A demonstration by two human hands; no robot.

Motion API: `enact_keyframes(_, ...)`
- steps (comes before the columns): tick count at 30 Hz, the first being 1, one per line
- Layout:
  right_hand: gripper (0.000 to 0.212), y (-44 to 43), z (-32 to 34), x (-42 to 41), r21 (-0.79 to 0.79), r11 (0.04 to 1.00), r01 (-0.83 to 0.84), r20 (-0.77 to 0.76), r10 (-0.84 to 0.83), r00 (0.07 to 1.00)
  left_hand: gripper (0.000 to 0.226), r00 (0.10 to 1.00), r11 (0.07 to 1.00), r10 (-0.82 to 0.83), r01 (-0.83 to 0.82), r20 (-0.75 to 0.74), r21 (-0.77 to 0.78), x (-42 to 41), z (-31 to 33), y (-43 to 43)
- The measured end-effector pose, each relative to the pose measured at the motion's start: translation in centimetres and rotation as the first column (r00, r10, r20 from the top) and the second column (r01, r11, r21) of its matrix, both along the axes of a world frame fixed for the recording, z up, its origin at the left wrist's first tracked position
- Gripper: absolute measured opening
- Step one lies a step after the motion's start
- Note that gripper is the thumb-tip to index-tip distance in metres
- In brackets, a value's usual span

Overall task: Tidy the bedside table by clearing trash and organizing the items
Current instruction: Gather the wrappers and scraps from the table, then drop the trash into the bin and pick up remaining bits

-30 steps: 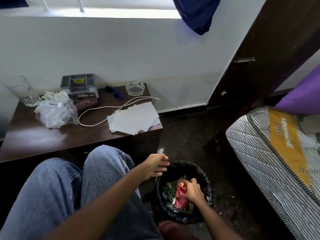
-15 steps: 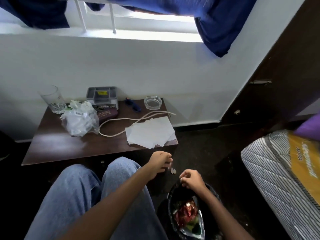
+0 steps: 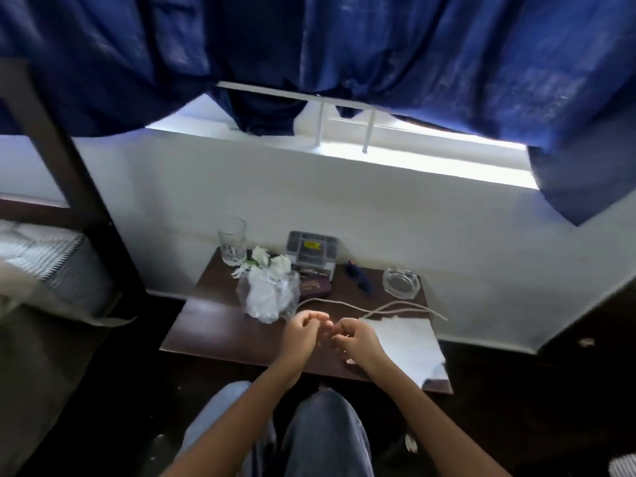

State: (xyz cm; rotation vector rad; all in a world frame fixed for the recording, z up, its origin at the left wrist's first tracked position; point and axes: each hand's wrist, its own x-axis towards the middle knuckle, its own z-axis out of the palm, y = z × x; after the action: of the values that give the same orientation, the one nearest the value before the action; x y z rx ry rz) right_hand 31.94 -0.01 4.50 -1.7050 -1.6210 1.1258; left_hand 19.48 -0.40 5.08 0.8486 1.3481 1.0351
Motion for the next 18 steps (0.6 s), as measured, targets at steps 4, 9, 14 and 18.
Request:
enact_keyframes(4, 0.026, 3.4, 0.3, -4.7, 0.114, 0.993, -0.030, 0.039, 0.026, 0.999, 0.032, 0.994, 0.993, 0.109, -0.108, -0.014, 0.052, -5.3, -0.1, 2.1)
enact_keyframes(9, 0.073, 7.2, 0.0, -9.0, 0.084, 0.996, 0.019, 0.126, -0.030, 0.992, 0.029, 0.956, 0.958, 0.279, -0.271, -0.093, 0.092, -11.0, -1.0, 3.1)
enact_keyframes(14, 0.108, 8.5, -1.1, -11.7, 0.023, 0.998, -0.059, 0.264, 0.051, 0.963, 0.026, 0.923, 0.927, 0.375, -0.375, -0.086, 0.013, -13.9, -3.7, 3.1)
enact_keyframes(18, 0.100, 8.4, -2.7, -12.9, 0.025, 0.997, -0.079, 0.331, 0.067, 0.941, 0.029, 0.915, 0.914, 0.402, -0.404, -0.042, -0.045, -14.6, -5.2, 2.9)
